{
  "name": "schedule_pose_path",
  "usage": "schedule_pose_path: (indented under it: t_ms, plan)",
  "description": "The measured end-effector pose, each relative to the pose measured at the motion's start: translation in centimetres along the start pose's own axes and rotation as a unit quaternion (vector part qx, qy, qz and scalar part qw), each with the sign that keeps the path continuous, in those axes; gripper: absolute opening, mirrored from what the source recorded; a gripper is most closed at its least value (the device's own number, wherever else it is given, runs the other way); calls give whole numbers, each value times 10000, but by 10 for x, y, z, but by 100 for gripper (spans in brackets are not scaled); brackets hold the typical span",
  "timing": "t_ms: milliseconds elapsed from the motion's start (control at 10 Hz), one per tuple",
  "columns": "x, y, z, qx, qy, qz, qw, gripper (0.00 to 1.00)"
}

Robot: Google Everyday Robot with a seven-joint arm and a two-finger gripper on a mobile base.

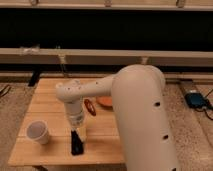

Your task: Push the eraser across the table

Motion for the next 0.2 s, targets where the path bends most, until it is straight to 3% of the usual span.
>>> schedule_pose_path:
  t_ms: [200]
  plan:
    - [2,3,-7,103,-220,31,9997,66]
